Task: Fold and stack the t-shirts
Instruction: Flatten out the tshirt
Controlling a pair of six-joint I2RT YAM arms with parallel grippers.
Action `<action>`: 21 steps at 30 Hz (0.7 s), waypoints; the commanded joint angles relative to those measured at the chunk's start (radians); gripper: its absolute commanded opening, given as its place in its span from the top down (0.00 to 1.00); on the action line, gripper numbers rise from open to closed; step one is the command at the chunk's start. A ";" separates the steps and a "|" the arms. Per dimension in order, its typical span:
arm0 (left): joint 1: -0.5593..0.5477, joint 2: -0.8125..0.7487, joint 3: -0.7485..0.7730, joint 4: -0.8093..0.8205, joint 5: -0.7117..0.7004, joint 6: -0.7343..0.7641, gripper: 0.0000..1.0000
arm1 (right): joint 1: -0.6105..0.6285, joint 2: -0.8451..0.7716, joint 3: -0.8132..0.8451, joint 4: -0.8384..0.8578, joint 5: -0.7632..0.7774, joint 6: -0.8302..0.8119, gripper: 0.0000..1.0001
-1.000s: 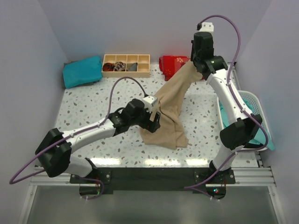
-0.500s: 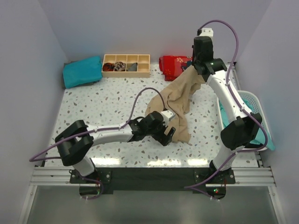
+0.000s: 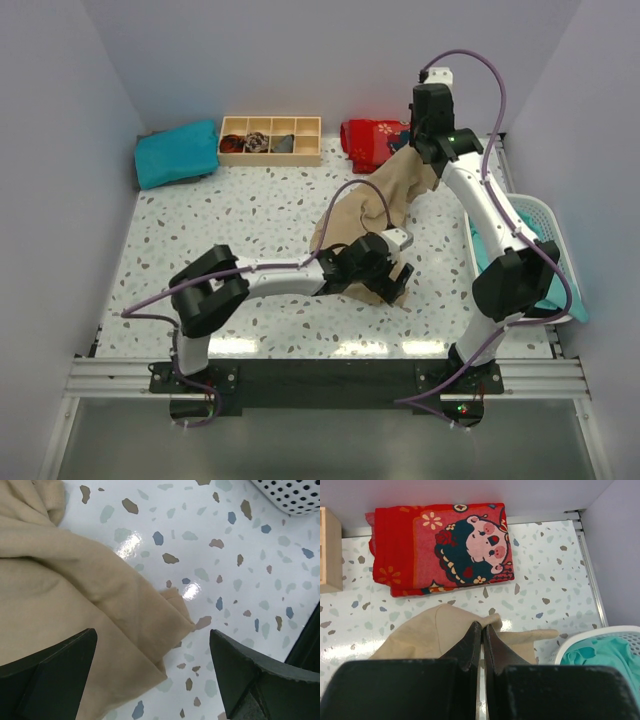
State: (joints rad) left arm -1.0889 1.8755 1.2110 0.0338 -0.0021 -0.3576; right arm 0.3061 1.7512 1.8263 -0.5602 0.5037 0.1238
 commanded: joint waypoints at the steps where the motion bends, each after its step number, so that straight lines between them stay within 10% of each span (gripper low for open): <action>1: -0.035 0.079 0.134 -0.056 -0.158 -0.024 0.00 | -0.005 -0.045 -0.012 0.036 -0.007 0.007 1.00; 12: -0.055 0.290 0.349 -0.212 -0.318 -0.026 0.00 | -0.009 -0.065 -0.053 0.048 0.004 -0.003 1.00; 15: -0.055 0.286 0.332 -0.201 -0.337 -0.024 0.25 | -0.012 -0.067 -0.061 0.051 0.004 -0.003 1.00; 18: -0.055 0.264 0.318 -0.198 -0.354 -0.024 0.90 | -0.013 -0.065 -0.068 0.048 0.006 -0.001 1.00; 21: -0.055 0.215 0.300 -0.213 -0.380 -0.006 1.00 | -0.015 -0.070 -0.073 0.043 0.012 0.000 1.00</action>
State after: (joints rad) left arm -1.1412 2.1670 1.5208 -0.1665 -0.3248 -0.3779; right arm 0.2962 1.7378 1.7592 -0.5549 0.5026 0.1230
